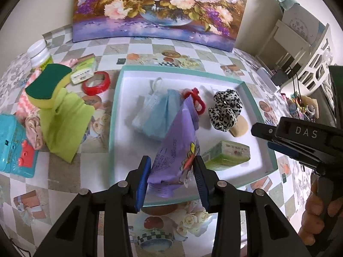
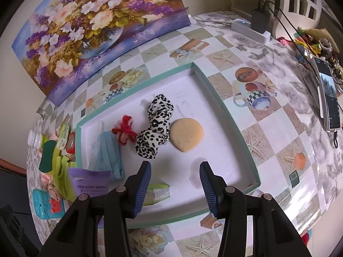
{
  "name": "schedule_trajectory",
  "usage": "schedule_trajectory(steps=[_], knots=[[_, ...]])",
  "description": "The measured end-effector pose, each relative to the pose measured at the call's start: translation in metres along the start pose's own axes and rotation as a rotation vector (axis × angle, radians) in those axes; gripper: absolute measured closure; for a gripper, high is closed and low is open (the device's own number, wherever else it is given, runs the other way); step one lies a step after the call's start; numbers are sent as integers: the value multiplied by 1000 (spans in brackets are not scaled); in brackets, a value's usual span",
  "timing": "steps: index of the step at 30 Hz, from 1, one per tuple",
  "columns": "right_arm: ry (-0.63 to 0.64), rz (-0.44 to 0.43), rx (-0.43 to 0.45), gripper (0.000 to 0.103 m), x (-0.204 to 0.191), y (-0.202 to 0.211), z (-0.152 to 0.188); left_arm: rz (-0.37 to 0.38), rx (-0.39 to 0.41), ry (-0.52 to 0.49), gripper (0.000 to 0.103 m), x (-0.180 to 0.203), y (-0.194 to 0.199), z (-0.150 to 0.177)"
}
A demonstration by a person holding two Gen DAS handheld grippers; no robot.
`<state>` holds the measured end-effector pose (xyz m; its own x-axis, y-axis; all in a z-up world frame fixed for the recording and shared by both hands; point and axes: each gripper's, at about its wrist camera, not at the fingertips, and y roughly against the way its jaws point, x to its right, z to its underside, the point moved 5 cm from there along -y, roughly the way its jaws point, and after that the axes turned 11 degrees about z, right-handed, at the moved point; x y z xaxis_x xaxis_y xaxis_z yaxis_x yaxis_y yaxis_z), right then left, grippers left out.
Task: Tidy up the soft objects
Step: 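Carry the purple pack and green tissue pack into the white tray and release both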
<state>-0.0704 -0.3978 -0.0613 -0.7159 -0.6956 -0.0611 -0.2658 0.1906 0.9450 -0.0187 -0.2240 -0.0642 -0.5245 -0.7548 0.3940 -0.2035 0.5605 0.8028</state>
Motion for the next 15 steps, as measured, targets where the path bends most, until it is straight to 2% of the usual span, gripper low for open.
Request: schedule_trajectory(steps=[2, 4, 6, 8, 10, 14, 15], knots=[[9, 1, -3, 53, -3, 0, 1, -1, -12, 7, 60, 0, -1, 0], [28, 13, -1, 53, -7, 0, 2, -2, -5, 15, 55, -2, 1, -1], [54, 16, 6, 53, -13, 2, 3, 1, 22, 33, 41, -5, 6, -4], [76, 5, 14, 52, -20, 4, 4, -20, 62, 61, 37, -13, 14, -9], [89, -2, 19, 52, -26, 6, 5, -48, 94, 99, 29, -24, 21, -12], [127, 5, 38, 52, -36, 9, 8, -144, 147, 192, 28, -53, 33, -15], [132, 10, 46, 49, -39, 10, 8, -162, 154, 203, 25, -57, 35, -15]])
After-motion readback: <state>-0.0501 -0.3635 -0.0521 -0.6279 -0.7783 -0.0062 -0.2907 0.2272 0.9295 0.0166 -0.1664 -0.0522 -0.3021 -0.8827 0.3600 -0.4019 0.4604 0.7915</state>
